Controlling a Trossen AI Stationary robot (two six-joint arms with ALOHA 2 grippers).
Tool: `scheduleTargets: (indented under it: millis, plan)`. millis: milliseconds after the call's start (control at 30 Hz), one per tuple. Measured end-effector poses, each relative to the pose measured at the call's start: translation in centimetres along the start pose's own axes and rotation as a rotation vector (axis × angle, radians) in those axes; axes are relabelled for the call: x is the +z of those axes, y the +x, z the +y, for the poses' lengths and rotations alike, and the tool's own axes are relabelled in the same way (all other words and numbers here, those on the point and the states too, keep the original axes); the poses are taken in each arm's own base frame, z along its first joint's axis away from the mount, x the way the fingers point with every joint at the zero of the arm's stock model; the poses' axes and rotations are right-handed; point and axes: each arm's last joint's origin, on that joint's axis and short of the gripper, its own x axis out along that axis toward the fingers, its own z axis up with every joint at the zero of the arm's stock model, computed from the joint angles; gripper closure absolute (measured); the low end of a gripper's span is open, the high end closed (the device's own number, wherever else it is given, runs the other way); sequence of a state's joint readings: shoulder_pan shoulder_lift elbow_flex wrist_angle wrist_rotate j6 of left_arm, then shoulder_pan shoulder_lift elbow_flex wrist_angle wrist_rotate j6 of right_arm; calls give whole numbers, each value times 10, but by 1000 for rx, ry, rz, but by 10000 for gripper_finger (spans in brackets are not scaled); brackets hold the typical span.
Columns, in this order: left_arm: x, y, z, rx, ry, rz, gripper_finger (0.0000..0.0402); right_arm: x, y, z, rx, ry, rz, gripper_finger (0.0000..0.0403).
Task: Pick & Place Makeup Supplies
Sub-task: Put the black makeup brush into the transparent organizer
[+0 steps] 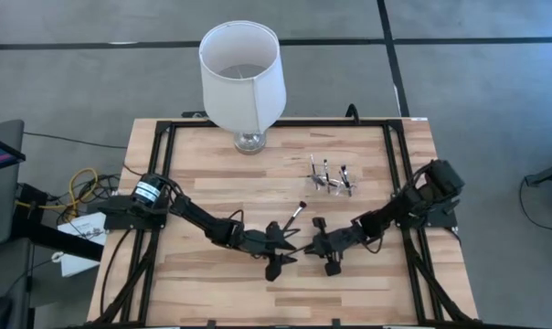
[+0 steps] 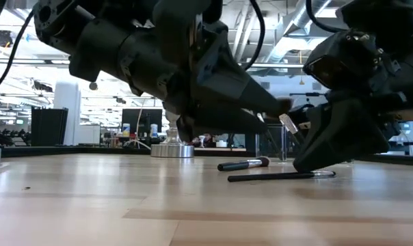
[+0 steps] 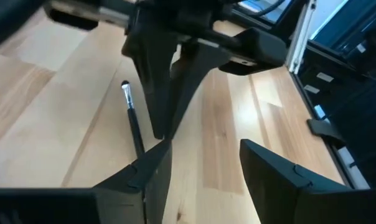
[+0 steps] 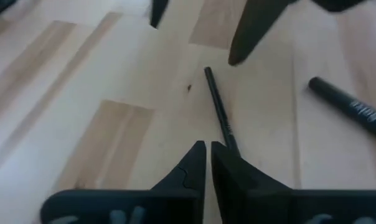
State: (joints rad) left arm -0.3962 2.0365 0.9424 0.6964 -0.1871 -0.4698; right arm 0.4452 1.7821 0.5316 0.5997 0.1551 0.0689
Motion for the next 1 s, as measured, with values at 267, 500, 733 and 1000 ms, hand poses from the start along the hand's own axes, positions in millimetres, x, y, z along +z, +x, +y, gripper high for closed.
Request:
scheduleTargets:
  millis: [267, 500, 733, 1000]
  plan:
    - [0, 0, 0, 9, -9, -5, 215, 18, -22, -9, -27, -47, -12, 320]
    - [2, 0, 3, 45, -21, -24, 215, 19, -28, -15, -27, -55, 30, 277]
    - [2, 0, 3, 44, -29, -26, 215, -8, 6, -10, -3, -120, 58, 264]
    - [2, 0, 3, 42, -32, -27, 215, -42, 36, -24, 65, -18, -156, 297]
